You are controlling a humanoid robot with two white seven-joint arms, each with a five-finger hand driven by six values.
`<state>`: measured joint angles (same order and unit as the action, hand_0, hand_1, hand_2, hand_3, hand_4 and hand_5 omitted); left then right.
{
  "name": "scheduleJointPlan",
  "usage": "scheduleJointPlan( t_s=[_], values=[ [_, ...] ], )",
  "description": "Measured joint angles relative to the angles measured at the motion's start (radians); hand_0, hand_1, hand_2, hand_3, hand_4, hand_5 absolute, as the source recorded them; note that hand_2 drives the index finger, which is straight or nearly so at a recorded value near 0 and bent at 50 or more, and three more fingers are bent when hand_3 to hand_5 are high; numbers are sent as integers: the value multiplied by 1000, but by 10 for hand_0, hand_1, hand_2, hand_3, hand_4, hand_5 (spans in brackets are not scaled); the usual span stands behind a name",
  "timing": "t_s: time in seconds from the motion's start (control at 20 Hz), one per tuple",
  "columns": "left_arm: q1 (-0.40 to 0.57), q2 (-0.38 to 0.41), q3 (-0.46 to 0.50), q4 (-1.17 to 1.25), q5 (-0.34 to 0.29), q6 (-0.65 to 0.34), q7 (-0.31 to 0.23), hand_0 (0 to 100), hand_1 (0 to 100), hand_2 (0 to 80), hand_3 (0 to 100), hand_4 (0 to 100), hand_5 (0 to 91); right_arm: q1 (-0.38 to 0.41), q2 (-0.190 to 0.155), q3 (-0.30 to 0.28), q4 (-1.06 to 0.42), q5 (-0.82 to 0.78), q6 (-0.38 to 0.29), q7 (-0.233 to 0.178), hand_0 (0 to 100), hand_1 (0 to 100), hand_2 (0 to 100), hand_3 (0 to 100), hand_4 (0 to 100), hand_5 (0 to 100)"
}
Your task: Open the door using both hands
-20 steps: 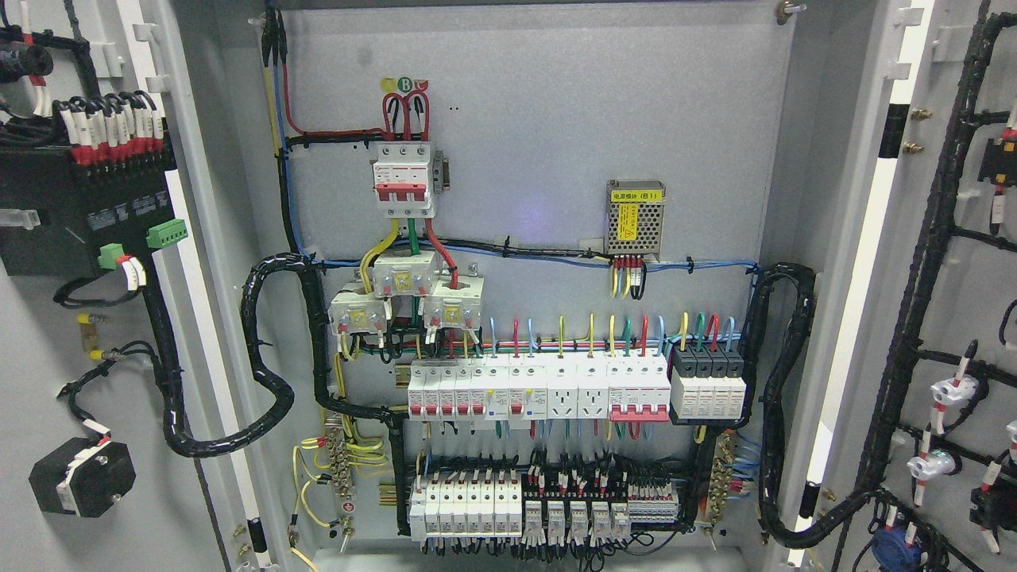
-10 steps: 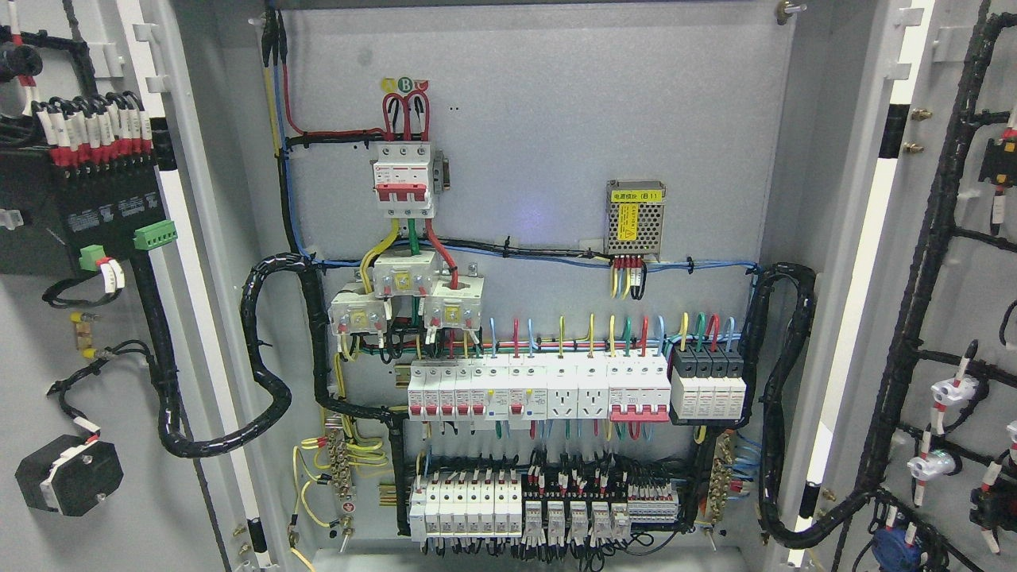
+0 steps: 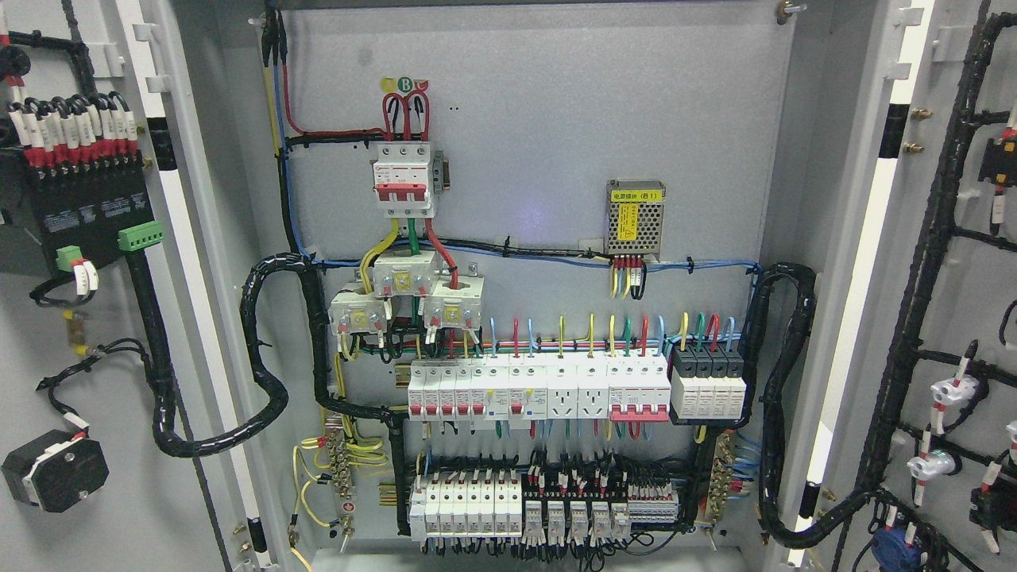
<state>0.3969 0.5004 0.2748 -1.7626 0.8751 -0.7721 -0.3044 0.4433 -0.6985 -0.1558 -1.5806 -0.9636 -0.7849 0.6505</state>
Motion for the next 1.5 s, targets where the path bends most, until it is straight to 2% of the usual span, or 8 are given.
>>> scheduleJointPlan(
  t_s=[0.25, 0.75, 0.95, 1.5],
  values=[
    [-27, 16, 14, 30, 12, 0, 4, 0, 0, 0, 0, 33, 0, 2, -5, -2, 1, 0, 0, 32, 0, 0, 0, 0, 0, 0],
    [-75, 43, 41, 79, 20, 0, 17, 0, 0, 0, 0, 33, 0, 2, -10, -13, 5, -1, 0, 41, 0, 0, 0, 0, 0, 0],
    [-101, 51, 51, 102, 20, 8, 25, 0, 0, 0, 0, 33, 0, 2, -6, -19, 1, -4, 0, 32, 0, 0, 0, 0, 0, 0],
    [-190, 72, 64, 198, 17, 174, 27, 0, 0, 0, 0, 32, 0, 0, 30, -29, -40, -62, 0, -9, 0, 0, 0, 0, 0, 0]
  ],
)
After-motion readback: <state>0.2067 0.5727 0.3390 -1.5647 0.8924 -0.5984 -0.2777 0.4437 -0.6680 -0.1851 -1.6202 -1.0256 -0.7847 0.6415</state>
